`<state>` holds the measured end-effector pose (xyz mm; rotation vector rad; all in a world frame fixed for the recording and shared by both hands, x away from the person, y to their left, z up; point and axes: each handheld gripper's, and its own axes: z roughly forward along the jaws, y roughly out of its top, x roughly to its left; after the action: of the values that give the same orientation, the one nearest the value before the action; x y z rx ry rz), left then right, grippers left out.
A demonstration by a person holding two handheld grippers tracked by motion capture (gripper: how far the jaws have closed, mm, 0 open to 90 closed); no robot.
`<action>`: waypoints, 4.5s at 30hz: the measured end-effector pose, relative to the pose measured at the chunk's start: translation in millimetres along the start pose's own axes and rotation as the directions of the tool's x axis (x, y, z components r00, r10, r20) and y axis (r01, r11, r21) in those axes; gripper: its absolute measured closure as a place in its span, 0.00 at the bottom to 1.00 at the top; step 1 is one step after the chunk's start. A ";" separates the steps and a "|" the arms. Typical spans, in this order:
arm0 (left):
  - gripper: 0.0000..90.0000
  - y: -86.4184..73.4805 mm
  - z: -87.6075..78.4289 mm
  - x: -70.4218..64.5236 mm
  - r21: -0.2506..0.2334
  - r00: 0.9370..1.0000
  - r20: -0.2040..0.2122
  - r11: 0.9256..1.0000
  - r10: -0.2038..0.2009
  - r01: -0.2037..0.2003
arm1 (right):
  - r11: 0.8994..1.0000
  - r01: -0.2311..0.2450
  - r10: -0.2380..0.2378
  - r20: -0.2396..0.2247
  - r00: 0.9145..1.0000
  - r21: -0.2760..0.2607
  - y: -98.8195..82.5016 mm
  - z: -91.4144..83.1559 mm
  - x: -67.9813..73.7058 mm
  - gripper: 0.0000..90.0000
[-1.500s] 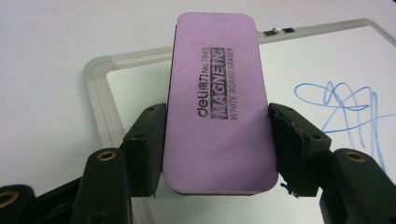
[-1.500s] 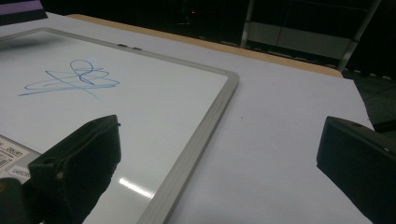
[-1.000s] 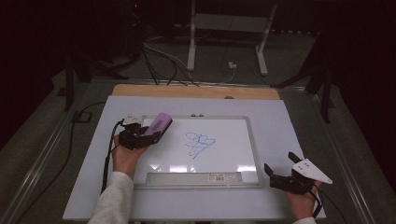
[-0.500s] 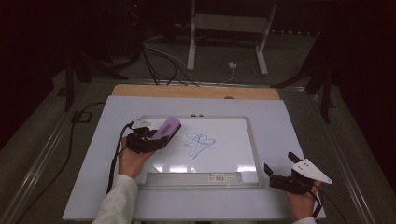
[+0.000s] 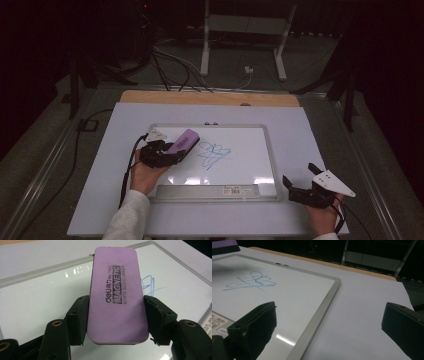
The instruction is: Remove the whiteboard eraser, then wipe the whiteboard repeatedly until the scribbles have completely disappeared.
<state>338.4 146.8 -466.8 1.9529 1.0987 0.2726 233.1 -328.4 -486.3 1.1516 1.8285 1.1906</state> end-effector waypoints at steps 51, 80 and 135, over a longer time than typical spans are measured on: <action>0.46 -26.1 37.0 -36.8 0.138 0.990 0.081 0.983 0.113 -0.124 | 1.000 0.002 -0.002 0.000 1.000 0.001 -0.4 0.2 -0.2 0.00; 0.46 -8.3 65.3 -48.8 0.177 0.992 0.030 0.977 0.119 -0.122 | 1.000 0.007 -0.007 -0.011 1.000 0.007 -0.9 0.8 0.5 0.00; 0.46 3.6 63.3 -27.7 0.220 0.988 -0.143 0.975 0.064 -0.031 | 1.000 0.006 -0.006 -0.015 1.000 0.011 -1.0 1.6 1.1 0.00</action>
<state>358.9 88.0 -497.0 2.1836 1.2225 0.3418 233.8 -327.0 -487.9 1.1455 1.8506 1.1903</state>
